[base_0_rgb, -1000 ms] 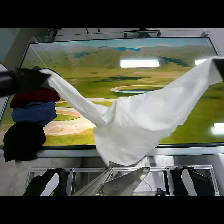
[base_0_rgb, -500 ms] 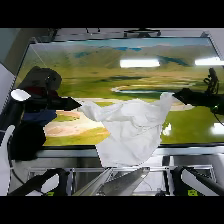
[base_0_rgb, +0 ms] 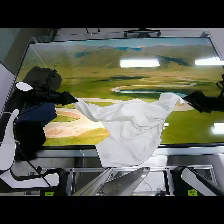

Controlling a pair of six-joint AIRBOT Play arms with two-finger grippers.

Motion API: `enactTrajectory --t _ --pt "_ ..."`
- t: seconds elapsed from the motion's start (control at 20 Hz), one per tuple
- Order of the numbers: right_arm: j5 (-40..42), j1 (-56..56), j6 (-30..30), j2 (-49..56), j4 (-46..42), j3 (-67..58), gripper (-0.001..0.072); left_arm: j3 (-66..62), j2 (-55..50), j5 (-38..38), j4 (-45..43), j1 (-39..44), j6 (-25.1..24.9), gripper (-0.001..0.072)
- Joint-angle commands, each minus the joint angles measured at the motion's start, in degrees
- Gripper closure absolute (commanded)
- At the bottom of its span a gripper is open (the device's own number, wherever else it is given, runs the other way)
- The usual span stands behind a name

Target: Fold the shirts.

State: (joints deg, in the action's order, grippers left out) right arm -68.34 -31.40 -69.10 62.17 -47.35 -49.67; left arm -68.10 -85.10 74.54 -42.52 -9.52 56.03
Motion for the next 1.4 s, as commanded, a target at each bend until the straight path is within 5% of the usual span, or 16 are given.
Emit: enactTrajectory --t 0.0,0.3,0.6,0.9,0.95,1.0,1.05,1.15,1.35 --pt "-8.0 -1.2 -9.3 -11.1 -6.2 11.2 0.0205 -4.1 -3.6 1.1 0.0 -0.5 -1.1 0.069" --pt "-3.8 8.6 -18.9 -29.4 -3.6 39.1 0.0205 -7.5 -5.8 3.3 0.1 -0.5 -1.2 0.069" --pt "6.0 16.2 -19.0 -26.8 0.3 43.7 0.0205 -7.5 -5.8 5.1 0.2 -0.5 -1.1 0.069" --pt "15.3 25.5 -3.9 -13.0 19.8 43.7 0.0208 -7.5 -5.8 5.0 0.2 -0.5 -1.1 0.069" --pt "16.1 26.7 0.9 -10.4 24.7 43.7 0.0352 -7.5 -5.8 5.0 0.2 -0.5 -1.1 0.069" --pt "15.8 27.2 5.9 -8.2 29.5 43.6 0.0609 -7.5 -5.8 5.1 0.2 -0.5 -1.1 0.069" --pt "15.0 27.2 10.1 -6.2 33.8 43.3 0.0688 -7.5 -5.8 5.3 0.2 -0.5 -1.0 0.069" --pt "10.3 26.7 13.7 -5.4 36.2 39.8 0.0689 -7.5 -5.3 7.1 1.6 -0.8 -0.6 0.0691" --pt "-7.5 18.5 10.3 -13.6 37.1 20.9 0.069 -7.5 3.3 8.5 14.4 -5.8 -1.3 0.0691"
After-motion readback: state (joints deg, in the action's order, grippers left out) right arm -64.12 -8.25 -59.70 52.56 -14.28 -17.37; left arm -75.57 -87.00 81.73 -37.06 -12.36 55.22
